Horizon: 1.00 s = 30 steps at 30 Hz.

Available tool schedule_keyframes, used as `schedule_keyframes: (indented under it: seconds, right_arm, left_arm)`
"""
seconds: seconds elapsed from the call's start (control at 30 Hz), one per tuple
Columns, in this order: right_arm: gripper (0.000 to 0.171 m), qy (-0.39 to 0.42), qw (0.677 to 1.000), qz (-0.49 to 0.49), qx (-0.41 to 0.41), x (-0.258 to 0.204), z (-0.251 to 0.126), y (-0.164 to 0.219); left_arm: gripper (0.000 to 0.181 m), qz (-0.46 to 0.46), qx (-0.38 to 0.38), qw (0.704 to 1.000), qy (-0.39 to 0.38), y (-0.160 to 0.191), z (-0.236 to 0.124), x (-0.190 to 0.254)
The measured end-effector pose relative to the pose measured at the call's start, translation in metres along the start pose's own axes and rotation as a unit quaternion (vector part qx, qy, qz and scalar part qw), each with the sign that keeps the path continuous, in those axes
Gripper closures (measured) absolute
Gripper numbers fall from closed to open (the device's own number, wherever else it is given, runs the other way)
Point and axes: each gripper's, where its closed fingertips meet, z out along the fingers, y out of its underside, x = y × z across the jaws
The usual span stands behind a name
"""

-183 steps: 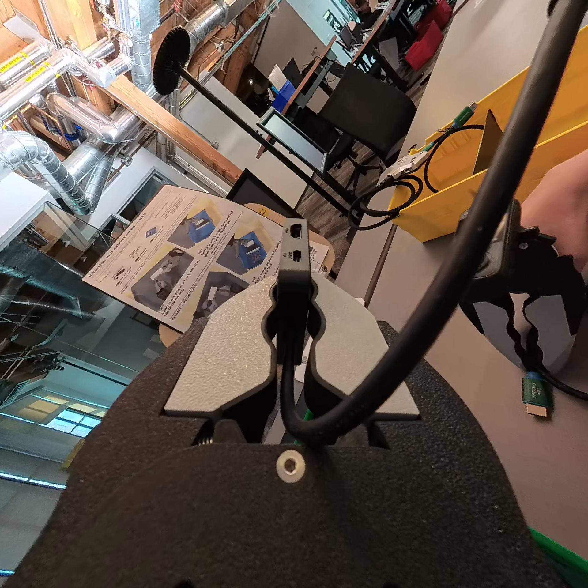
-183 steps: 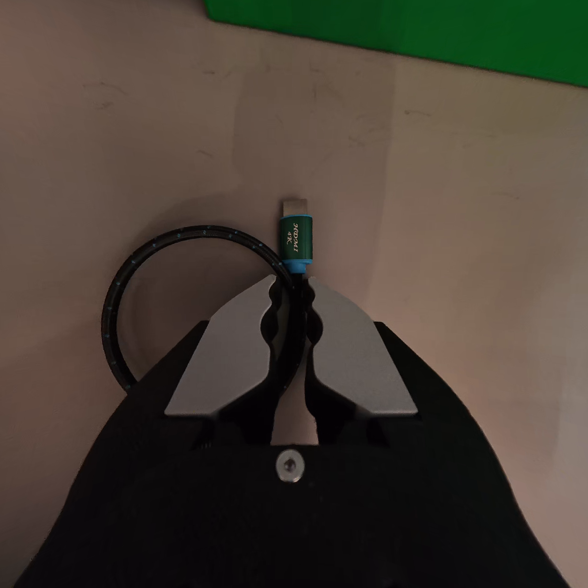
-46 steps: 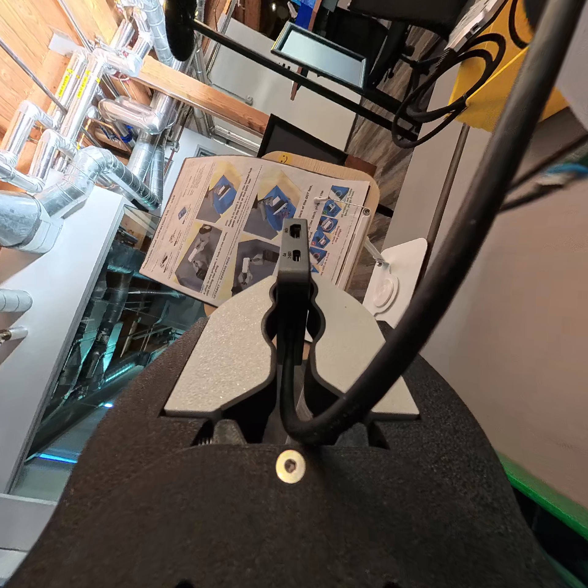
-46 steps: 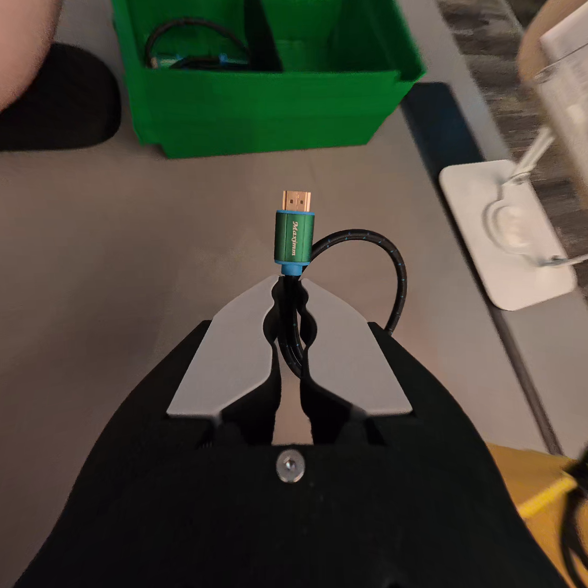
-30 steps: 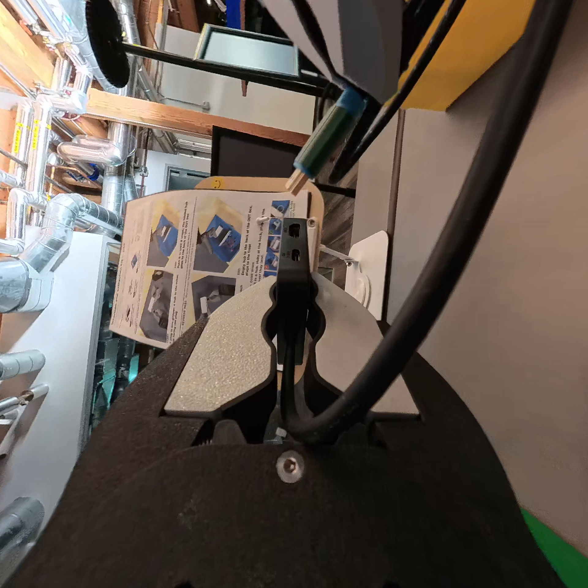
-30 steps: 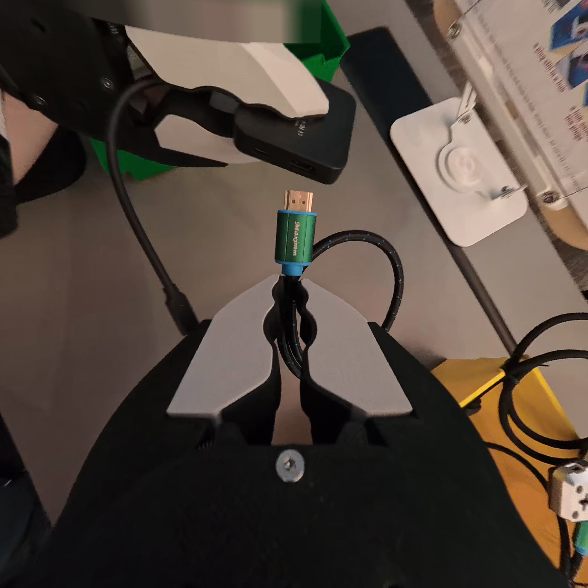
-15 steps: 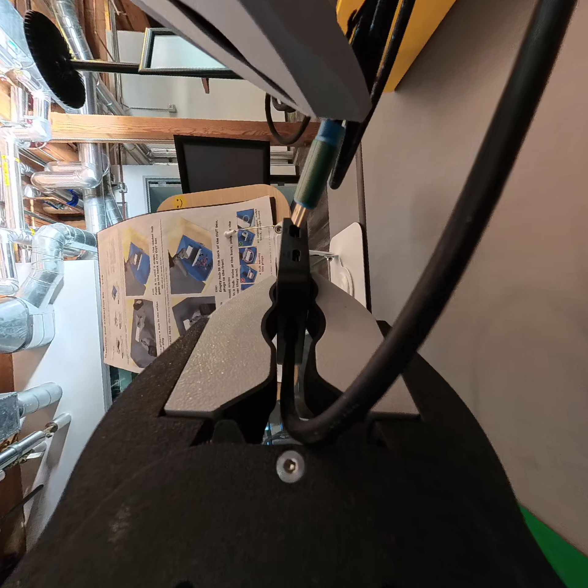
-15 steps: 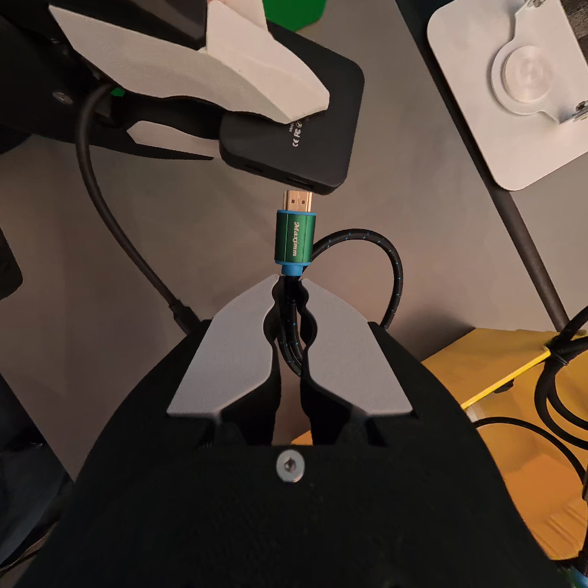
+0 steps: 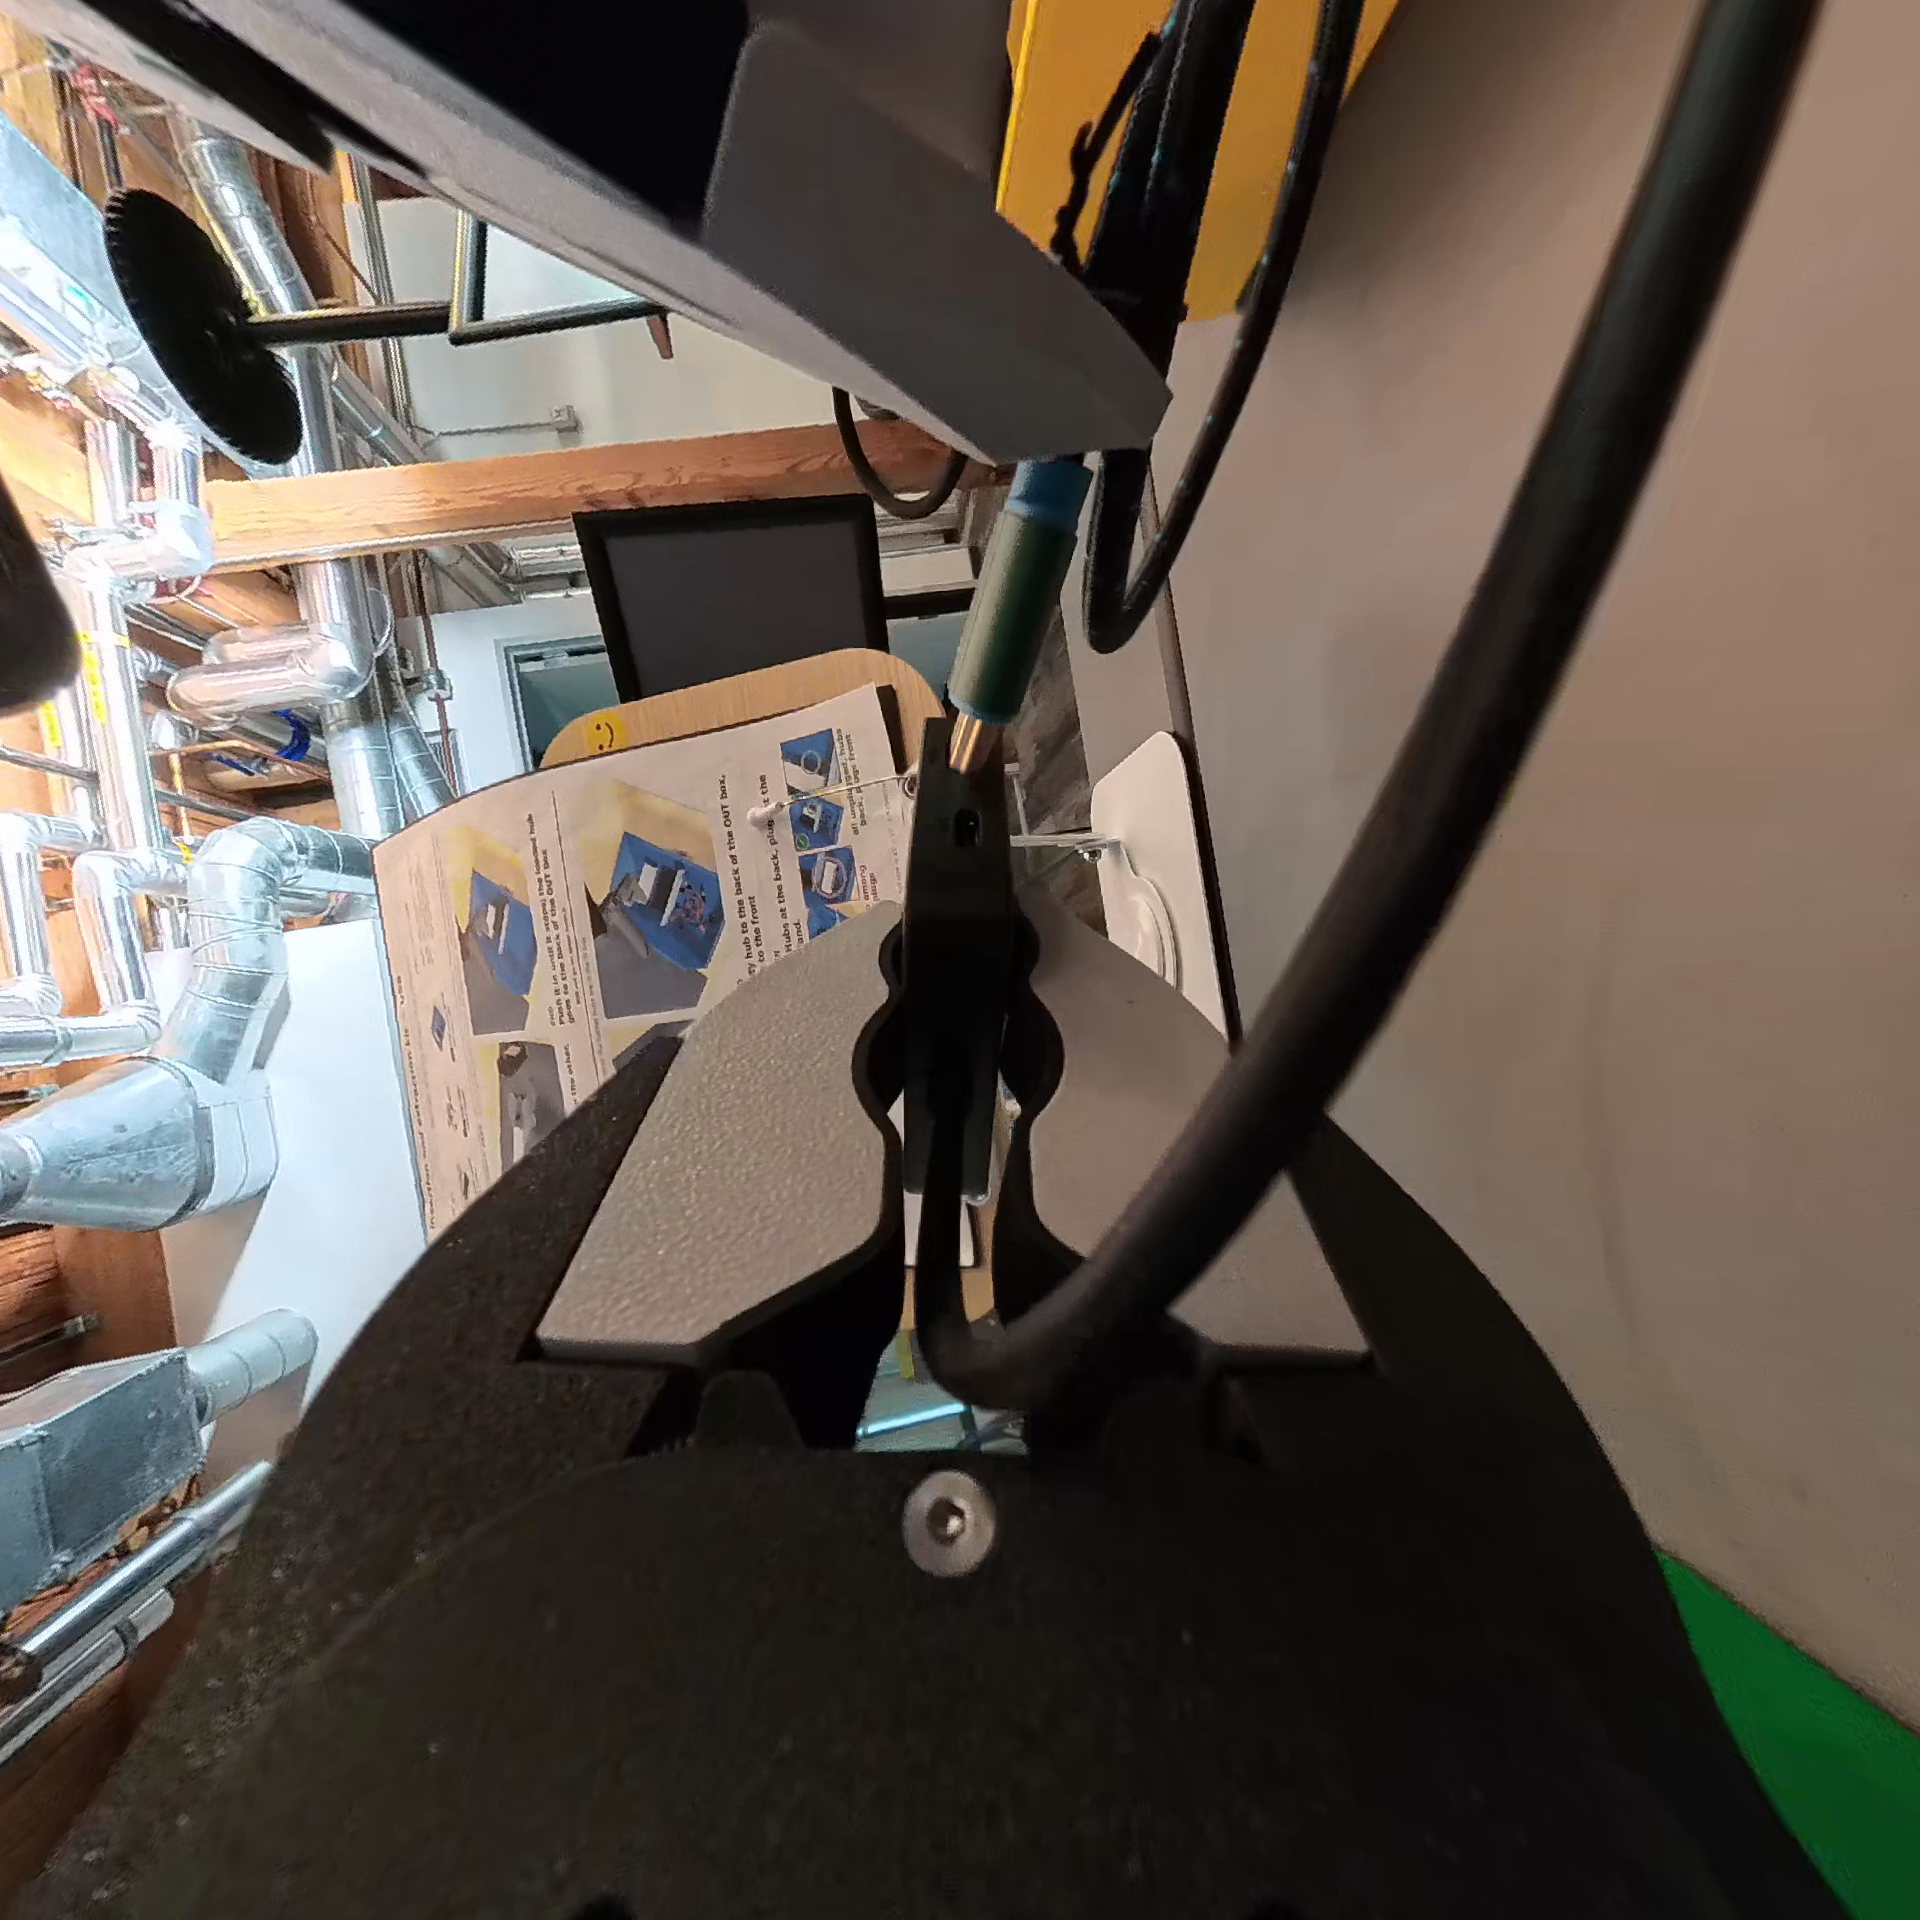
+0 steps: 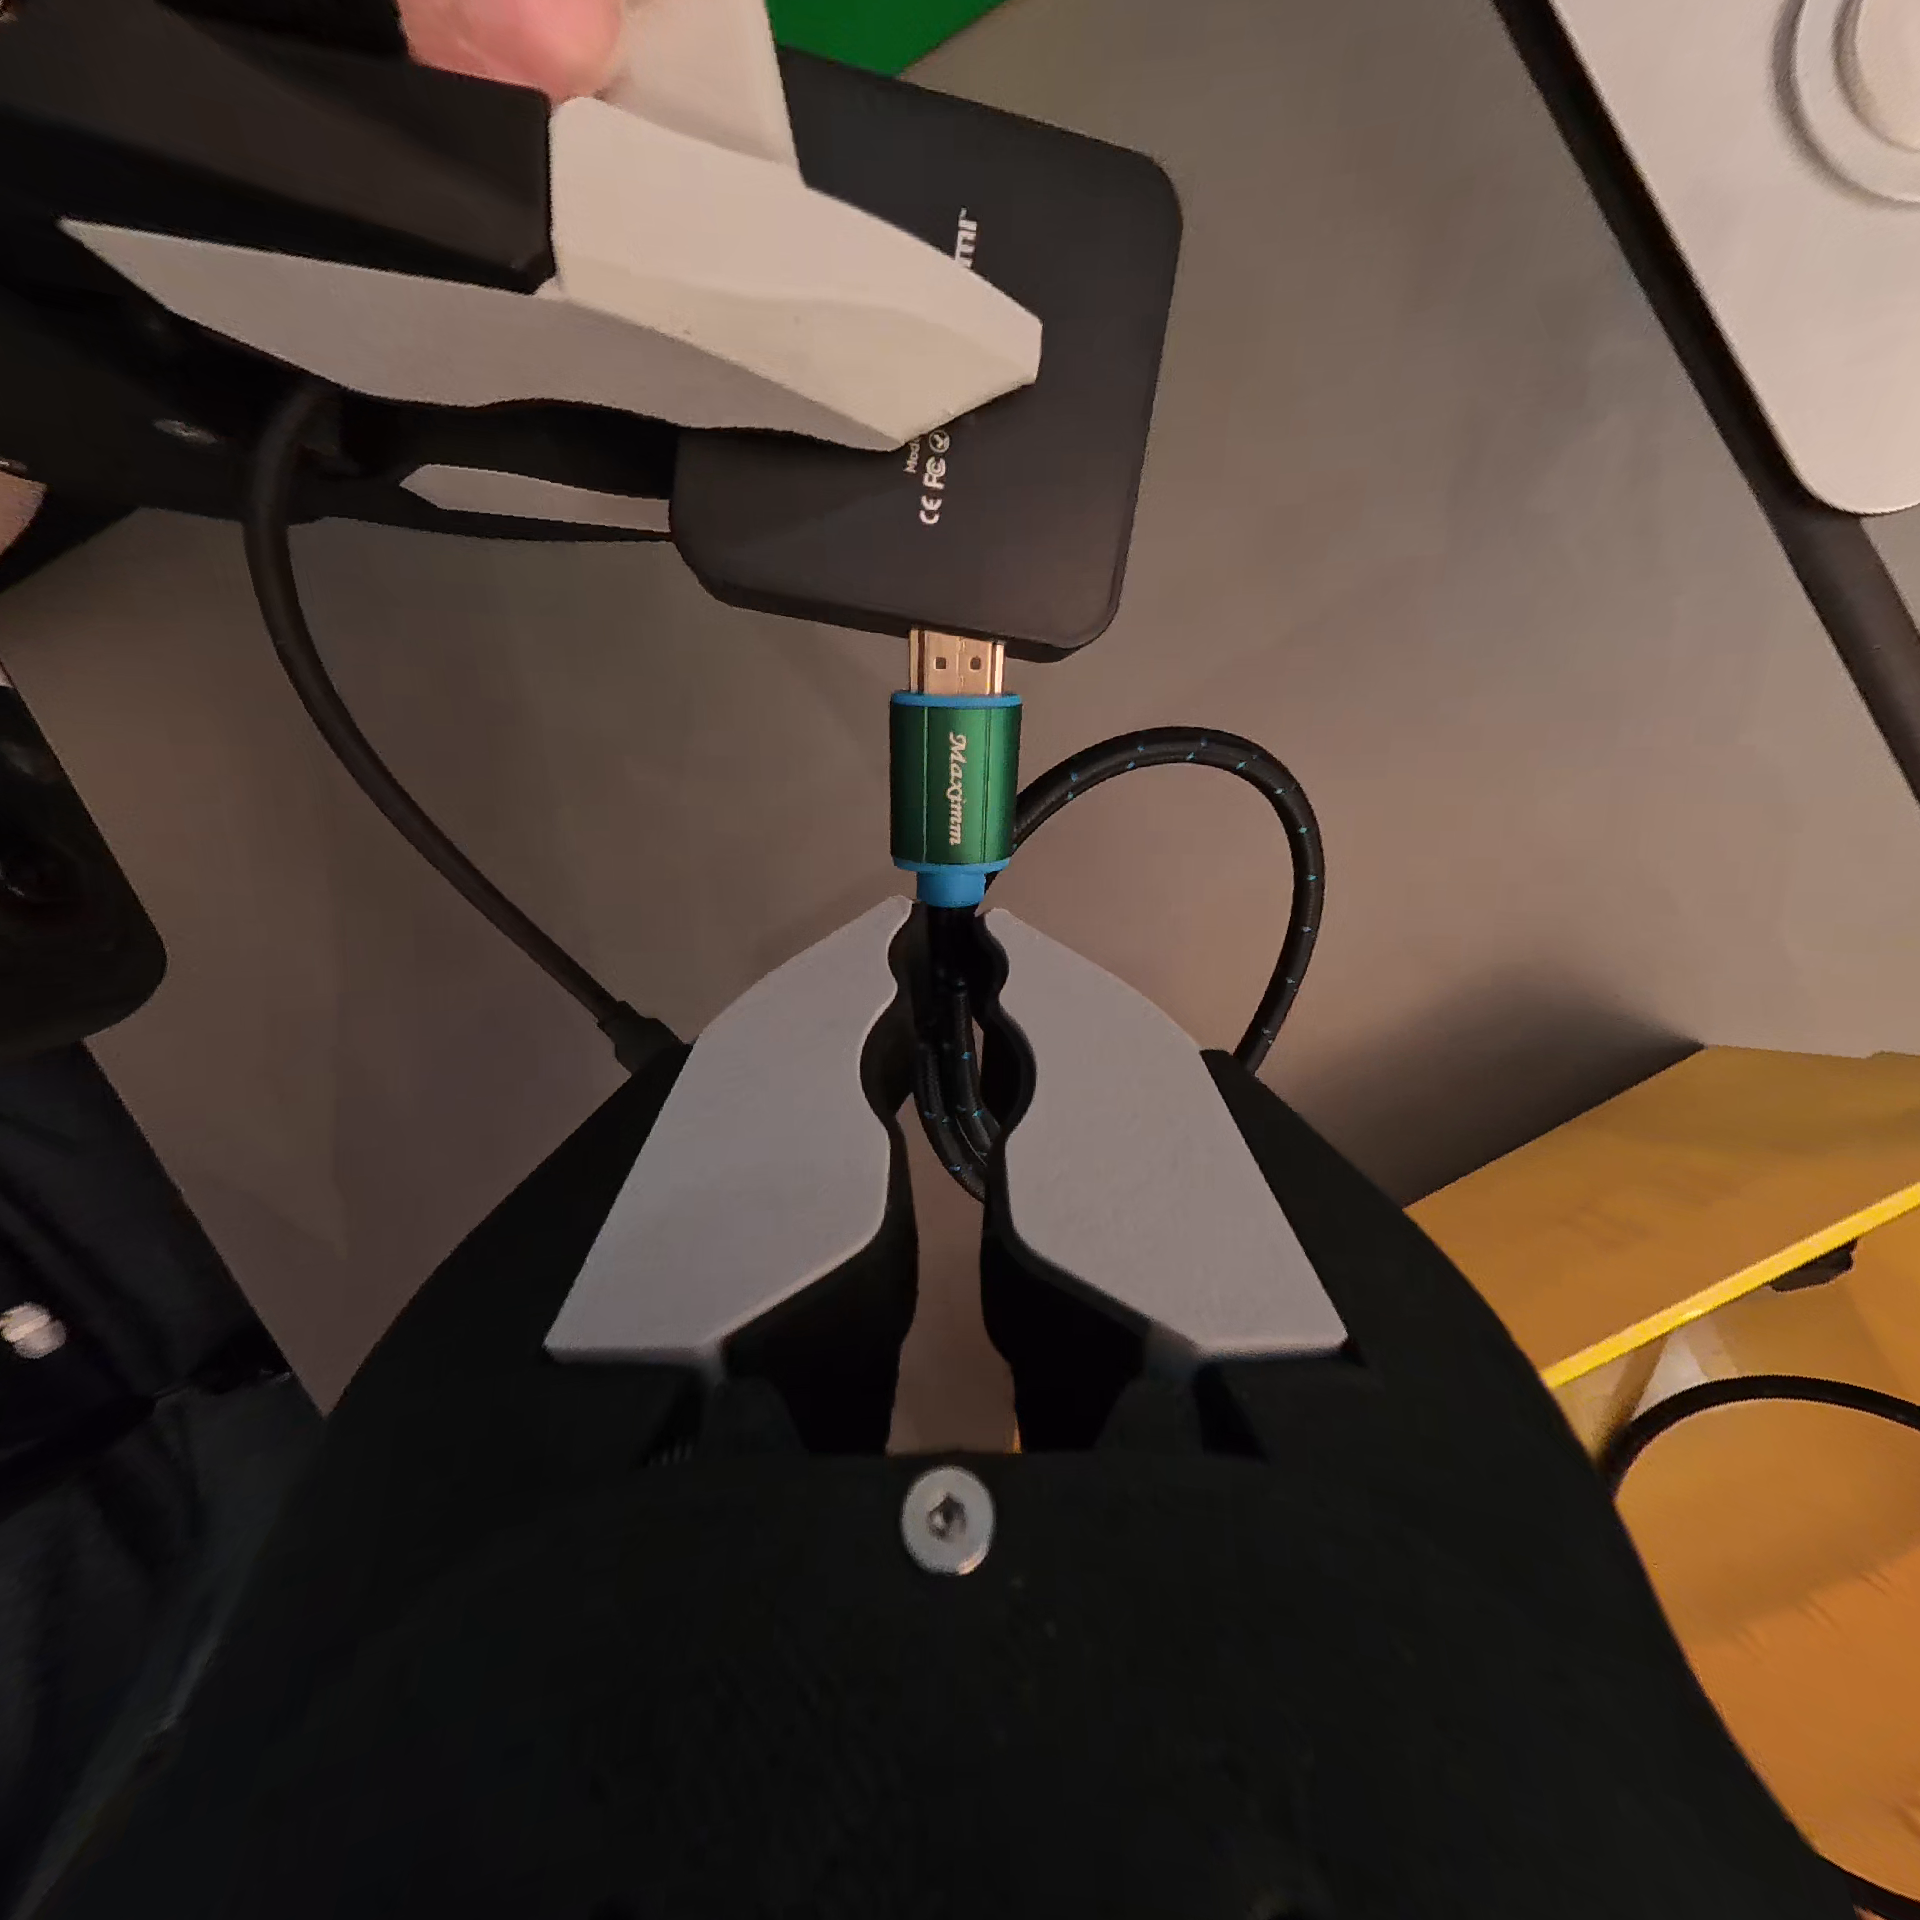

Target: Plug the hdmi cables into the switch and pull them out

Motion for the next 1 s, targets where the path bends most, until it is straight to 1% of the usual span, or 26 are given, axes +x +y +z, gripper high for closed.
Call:
schedule_keyframes:
  seconds: [0.23, 0.3, 0.43, 0.73, 1.0]
  right_arm:
    - [0.164, -0.005, 1.0, 0.009, -0.008, 0.003, 0.004, 0.003]
    - [0.164, 0.0, 1.0, 0.002, -0.005, 0.004, 0.003, 0.002]
    - [0.163, -0.007, 0.999, -0.023, 0.025, 0.0, -0.006, -0.006]
    - [0.164, -0.011, 0.992, -0.07, 0.103, -0.007, -0.044, -0.018]
    - [0.163, 0.006, 0.99, -0.079, 0.114, -0.013, -0.053, -0.021]
  left_arm:
    - [0.168, 0.042, -0.021, 0.999, 0.005, -0.003, 0.002, 0.005]
    - [0.168, 0.027, -0.023, 0.999, 0.01, -0.002, 0.002, 0.005]
    - [0.168, -0.01, -0.02, 1.0, 0.012, 0.002, 0.002, 0.002]
    - [0.167, -0.095, 0.057, 0.994, 0.002, -0.012, -0.011, -0.015]
    - [0.168, -0.115, 0.072, 0.991, -0.009, -0.016, -0.016, -0.021]
